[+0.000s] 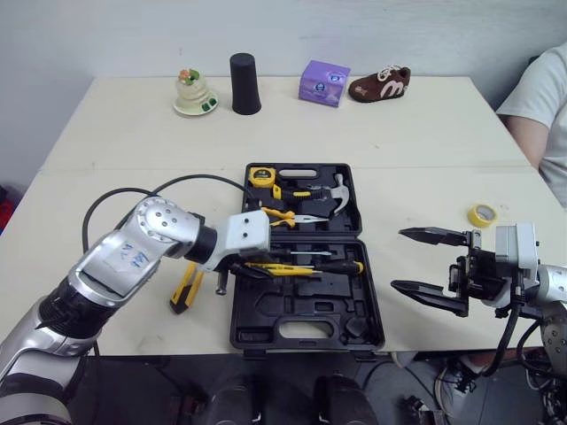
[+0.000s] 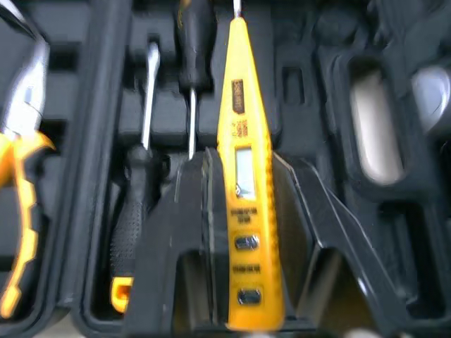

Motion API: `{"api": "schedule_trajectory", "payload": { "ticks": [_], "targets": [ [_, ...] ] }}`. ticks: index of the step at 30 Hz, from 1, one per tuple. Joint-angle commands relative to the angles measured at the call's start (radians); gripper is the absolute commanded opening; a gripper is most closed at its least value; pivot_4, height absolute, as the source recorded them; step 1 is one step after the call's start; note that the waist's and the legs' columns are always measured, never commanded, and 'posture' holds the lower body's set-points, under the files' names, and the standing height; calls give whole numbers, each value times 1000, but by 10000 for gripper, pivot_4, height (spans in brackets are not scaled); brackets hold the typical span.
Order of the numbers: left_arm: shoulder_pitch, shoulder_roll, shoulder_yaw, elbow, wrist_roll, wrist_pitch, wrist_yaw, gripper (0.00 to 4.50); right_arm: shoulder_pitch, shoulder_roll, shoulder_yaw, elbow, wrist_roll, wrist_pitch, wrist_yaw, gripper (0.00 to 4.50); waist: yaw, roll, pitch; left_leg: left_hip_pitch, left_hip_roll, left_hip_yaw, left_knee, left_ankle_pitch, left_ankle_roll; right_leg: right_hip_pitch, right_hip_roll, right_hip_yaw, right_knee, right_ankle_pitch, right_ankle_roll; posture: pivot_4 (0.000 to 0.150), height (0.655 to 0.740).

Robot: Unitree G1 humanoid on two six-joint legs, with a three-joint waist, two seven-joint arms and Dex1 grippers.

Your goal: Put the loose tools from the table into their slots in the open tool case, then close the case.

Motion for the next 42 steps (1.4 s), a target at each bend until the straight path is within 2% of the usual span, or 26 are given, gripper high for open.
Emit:
{"api": "schedule_trajectory", "payload": {
  "ticks": [1, 3, 6, 16, 31, 33, 34, 39, 42],
  "targets": [
    [-33, -36, -15, -15, 31, 24, 13, 5459, 13, 2, -24, -40, 4, -12, -12, 45000, 3, 0, 0, 0, 0, 0, 0, 0, 0, 0, 0, 0, 1, 0, 0, 1500, 7400],
    [-36, -17, -57, -24, 76, 10, -11, 5459, 18, 3, -21, -45, 9, -5, -17, 45000, 2, 0, 0, -1, 0, -1, 2, 0, 0, 0, 0, -1, 1, 0, 0, 1500, 7400],
    [-38, -18, -58, -38, 70, 42, -26, 5459, 20, 5, -19, -49, 8, -9, -20, 45000, 3, 0, 0, -1, 0, -1, 2, 0, 0, 0, 0, -1, 1, 0, 0, 1500, 7400],
    [-27, -42, -74, 8, 162, 27, 17, 5459, 28, 11, -2, -70, 2, -15, -24, 45000, 17, 0, 0, -3, 1, -2, 7, 0, 1, 0, 0, -1, 2, 0, 0, 1500, 7400],
    [-38, -89, -83, 43, 174, 6, -25, 5459, 27, 43, 22, -61, -19, -35, -21, 45000, 18, 0, 0, -5, 1, -4, 10, 0, 2, 0, 0, -2, 4, 0, 0, 1500, 7400],
    [-27, -86, -77, 46, 188, -30, -20, 15691, 28, 52, 21, -61, -20, -39, -26, 45000, 18, 0, 0, -6, 1, -4, 10, 0, 2, 0, 0, -3, 4, 0, 0, 1500, 7400],
    [-25, -81, -80, 52, 203, -57, -19, 18141, 28, 55, 20, -60, -20, -41, -28, 45000, 18, 0, 0, -6, 1, -4, 10, 0, 2, -1, 0, -3, 4, 0, 0, 1500, 7400],
    [-24, -105, 22, 49, 105, -61, -60, 40147, 30, 66, 22, -66, -23, -47, -32, 45000, 18, 0, 0, -6, 1, -4, 11, 0, 2, -1, 0, -3, 4, 0, 0, 1500, 7400],
    [-6, -102, 80, 48, 48, -66, -92, 40147, 27, 71, 29, -73, -26, -45, -40, 45000, 17, 0, 0, -7, 1, -4, 11, 0, 2, -1, 0, -3, 5, 0, 0, 1500, 7400]
  ]
}}
